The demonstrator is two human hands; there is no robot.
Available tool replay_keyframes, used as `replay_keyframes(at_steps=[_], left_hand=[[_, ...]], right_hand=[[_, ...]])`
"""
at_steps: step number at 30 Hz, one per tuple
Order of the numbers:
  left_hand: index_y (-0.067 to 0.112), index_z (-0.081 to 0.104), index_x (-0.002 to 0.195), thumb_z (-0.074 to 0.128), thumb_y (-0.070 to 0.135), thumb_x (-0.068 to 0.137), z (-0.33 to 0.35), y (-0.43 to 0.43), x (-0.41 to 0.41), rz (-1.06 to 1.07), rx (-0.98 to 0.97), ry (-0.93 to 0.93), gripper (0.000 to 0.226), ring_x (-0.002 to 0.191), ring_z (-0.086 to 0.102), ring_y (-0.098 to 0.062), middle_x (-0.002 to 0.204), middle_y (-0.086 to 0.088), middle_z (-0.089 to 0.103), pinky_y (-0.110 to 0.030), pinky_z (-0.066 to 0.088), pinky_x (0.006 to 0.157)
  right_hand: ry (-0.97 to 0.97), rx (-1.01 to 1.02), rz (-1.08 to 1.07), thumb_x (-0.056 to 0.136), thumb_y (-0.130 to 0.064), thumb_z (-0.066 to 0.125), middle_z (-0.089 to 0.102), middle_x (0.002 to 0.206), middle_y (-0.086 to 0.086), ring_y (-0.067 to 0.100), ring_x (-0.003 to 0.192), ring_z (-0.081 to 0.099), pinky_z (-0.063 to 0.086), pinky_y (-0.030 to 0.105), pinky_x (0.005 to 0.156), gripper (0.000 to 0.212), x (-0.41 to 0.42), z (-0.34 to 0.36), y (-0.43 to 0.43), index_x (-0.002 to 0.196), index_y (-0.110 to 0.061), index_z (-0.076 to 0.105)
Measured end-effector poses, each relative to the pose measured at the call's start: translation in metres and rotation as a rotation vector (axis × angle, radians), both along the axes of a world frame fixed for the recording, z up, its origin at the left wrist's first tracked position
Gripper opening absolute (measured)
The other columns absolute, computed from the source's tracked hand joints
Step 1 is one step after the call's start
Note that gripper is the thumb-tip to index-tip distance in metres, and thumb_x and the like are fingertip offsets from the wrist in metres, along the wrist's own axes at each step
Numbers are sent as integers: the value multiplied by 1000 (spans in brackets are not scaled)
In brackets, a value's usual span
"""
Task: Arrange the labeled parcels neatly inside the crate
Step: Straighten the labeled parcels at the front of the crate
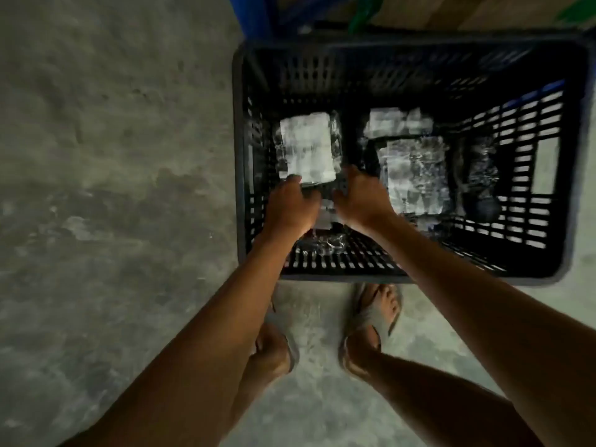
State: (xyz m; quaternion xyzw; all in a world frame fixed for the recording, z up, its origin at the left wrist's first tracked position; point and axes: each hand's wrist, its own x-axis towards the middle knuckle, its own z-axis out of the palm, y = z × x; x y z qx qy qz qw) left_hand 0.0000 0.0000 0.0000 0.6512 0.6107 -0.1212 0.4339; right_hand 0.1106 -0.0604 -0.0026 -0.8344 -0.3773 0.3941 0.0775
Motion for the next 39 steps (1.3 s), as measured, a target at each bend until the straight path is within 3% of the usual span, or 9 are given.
replay_keyframes(at_steps=[5, 11, 17, 21, 25, 29, 32, 35, 39], left_hand=[[8, 56, 133, 56, 32, 91, -60, 29, 21, 101, 16, 39, 49, 118, 61, -34, 131, -16, 61, -38, 52, 94], [8, 52, 138, 54, 32, 91, -86, 48, 36, 305, 128, 45, 53, 122, 58, -35, 138, -17, 58, -38, 49, 94], [2, 53, 139, 49, 35, 94, -81, 59, 28, 83, 90, 98, 56, 122, 60, -34, 140, -18, 57, -35, 51, 95], [3, 43, 148, 45, 41, 98, -73, 57, 25, -50, 6, 133, 63, 132, 53, -30, 151, -18, 46, -31, 47, 104], [6, 32, 154, 49, 40, 97, -72, 49, 23, -8, -24, 80, 69, 139, 45, -29, 157, -16, 37, -31, 41, 111], [5, 30, 154, 40, 31, 104, -61, 39, 22, -6, -160, 25, 57, 140, 41, -30, 158, -15, 34, -33, 36, 114], [5, 32, 151, 45, 38, 101, -54, 42, 21, 91, -285, 2, 61, 135, 45, -39, 155, -18, 32, -45, 46, 108], [1, 43, 147, 48, 29, 100, -54, 50, 22, 78, -207, -65, 55, 138, 46, -34, 152, -17, 44, -43, 40, 113], [-2, 45, 145, 41, 20, 102, -46, 50, 24, 67, -160, -142, 48, 141, 42, -32, 152, -17, 43, -38, 33, 117]], right_hand=[[-42, 69, -97, 95, -28, 53, 56, 134, 22, 38, 118, 57, 50, 38, 83, 58, 2, -66, 32, 145, -8, 33], [-29, 165, -182, 93, -27, 55, 40, 144, 29, 45, 126, 49, 46, 45, 98, 73, 13, -105, 55, 152, -3, 20], [117, -6, -221, 94, -35, 53, 36, 153, 25, 42, 136, 42, 41, 41, 107, 81, 27, -127, 58, 156, -6, 10], [106, -27, -162, 95, -33, 50, 37, 153, 24, 40, 136, 43, 42, 39, 106, 78, 32, -128, 55, 156, -7, 8], [186, -57, -152, 95, -31, 48, 29, 158, 20, 39, 139, 39, 41, 41, 109, 80, 35, -120, 56, 157, -8, 3], [292, -30, -218, 95, -30, 53, 27, 159, 18, 36, 135, 42, 45, 39, 104, 83, 29, -111, 53, 157, -10, 2], [354, -17, -275, 90, -32, 60, 43, 147, 16, 30, 113, 52, 49, 38, 81, 77, 27, -105, 50, 154, -14, 19], [400, -59, -327, 90, -38, 58, 50, 129, 9, 26, 101, 51, 50, 39, 77, 63, 29, -91, 44, 146, -18, 35], [347, -11, -341, 89, -51, 53, 56, 123, 7, 24, 100, 54, 50, 33, 73, 58, 33, -78, 38, 138, -20, 47]])
